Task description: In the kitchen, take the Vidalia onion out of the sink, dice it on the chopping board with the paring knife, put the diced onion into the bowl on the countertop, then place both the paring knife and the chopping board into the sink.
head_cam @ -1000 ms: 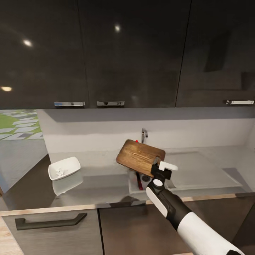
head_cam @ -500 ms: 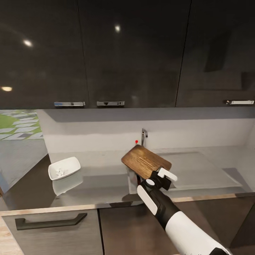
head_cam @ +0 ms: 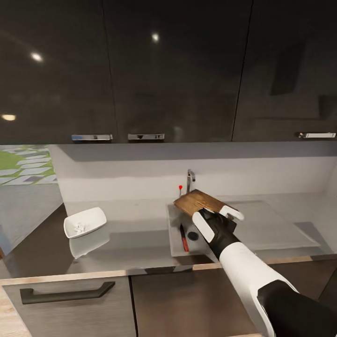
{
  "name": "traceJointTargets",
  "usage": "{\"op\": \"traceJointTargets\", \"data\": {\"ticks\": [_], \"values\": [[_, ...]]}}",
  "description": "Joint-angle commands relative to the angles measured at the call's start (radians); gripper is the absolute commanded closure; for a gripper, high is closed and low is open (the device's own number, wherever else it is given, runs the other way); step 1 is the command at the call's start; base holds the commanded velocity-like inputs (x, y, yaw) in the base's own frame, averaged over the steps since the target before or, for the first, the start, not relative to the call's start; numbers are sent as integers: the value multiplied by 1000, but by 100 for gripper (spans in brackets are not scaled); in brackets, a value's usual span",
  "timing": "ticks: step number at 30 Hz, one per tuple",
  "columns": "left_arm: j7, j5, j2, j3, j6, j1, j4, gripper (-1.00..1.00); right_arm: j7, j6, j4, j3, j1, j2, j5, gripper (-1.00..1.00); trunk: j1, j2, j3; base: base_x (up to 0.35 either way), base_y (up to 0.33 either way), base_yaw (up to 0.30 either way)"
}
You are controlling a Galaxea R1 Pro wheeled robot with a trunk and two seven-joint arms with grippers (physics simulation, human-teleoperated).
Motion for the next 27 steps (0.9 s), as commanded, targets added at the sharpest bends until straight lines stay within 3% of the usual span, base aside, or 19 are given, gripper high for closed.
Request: {"op": "traceJointTargets", "data": {"ticks": [1,5,9,17,20,24,27], "values": [[5,9,1,-8,-1,0,-1,-100,-13,9,9,3,-12,1,-15,100,0,-1,0,0,0,0],[5,8,2,-8,-2,0,-2,-100,-135,-4,21,-1,-29,22,-45,100,0,-1,0,0,0,0],[5,8,2,-8,-3,0,-3,-100,-219,-49,27,2,-31,22,-54,100,0,-1,0,0,0,0],[5,8,2,-8,-3,0,-4,-100,-200,-74,34,2,-32,22,-84,100,0,-1,0,0,0,0],[5,8,2,-8,-2,0,-3,-100,-159,-75,35,1,-31,22,-126,100,0,-1,0,0,0,0],[5,8,1,-8,-2,0,-3,-100,-155,-77,34,1,-31,22,-187,100,0,-1,0,0,0,0],[5,8,2,-8,-2,0,-3,-100,-160,-79,33,1,-31,22,-204,100,0,-1,0,6,2,0]]}}
